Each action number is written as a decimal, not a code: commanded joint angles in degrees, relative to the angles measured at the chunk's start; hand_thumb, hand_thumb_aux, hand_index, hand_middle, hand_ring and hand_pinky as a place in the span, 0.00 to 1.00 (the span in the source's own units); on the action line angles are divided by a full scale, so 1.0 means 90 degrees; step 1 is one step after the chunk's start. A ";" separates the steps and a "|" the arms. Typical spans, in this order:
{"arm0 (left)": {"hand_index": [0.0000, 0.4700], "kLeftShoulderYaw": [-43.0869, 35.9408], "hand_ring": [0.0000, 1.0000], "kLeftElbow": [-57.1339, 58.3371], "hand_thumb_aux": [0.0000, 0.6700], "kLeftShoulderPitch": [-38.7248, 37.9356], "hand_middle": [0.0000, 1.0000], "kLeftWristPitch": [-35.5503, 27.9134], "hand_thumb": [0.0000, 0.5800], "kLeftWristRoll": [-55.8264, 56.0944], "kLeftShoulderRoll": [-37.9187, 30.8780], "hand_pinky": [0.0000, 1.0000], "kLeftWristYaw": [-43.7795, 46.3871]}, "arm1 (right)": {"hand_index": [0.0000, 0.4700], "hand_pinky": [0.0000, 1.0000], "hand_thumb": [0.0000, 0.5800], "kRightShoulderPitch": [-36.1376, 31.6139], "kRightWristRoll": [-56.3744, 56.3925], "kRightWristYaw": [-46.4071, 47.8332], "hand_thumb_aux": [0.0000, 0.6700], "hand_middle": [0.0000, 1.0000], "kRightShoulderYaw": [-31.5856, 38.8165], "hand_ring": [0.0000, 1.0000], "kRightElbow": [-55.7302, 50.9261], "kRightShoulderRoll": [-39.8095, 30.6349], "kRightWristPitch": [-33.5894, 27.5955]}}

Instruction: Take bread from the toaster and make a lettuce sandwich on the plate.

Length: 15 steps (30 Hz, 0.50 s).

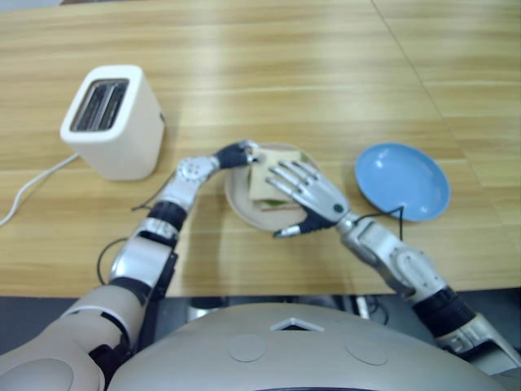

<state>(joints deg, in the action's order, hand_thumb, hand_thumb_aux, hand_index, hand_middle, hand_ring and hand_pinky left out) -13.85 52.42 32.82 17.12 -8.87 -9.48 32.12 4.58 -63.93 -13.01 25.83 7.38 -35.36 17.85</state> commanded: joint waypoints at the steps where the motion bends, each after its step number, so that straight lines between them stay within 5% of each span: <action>1: 0.98 -0.0260 1.00 0.0547 1.00 -0.0299 1.00 -0.0176 1.00 -0.0326 -0.0074 1.00 0.0048 | 0.00 0.00 0.00 0.0028 -0.0025 0.0328 0.00 0.00 0.0165 0.00 -0.0244 -0.0066 0.0085; 14: 0.98 -0.0456 1.00 0.0199 1.00 -0.0492 1.00 0.0055 1.00 -0.0498 -0.0218 1.00 0.0091 | 0.00 0.00 0.00 -0.0485 0.0315 0.1341 0.00 0.00 0.0846 0.00 -0.2791 0.0329 -0.0256; 15: 0.74 -0.0460 1.00 0.0060 0.75 -0.0523 1.00 0.0095 0.94 -0.0564 -0.0268 1.00 -0.0047 | 0.00 0.00 0.00 -0.0489 0.0351 0.1361 0.00 0.00 0.0904 0.00 -0.2851 0.0342 -0.0260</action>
<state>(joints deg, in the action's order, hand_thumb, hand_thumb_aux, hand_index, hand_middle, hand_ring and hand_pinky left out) -14.55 52.18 31.28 18.02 -10.96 -11.86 30.72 -1.72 -60.20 -8.67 31.87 -6.84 -31.43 18.47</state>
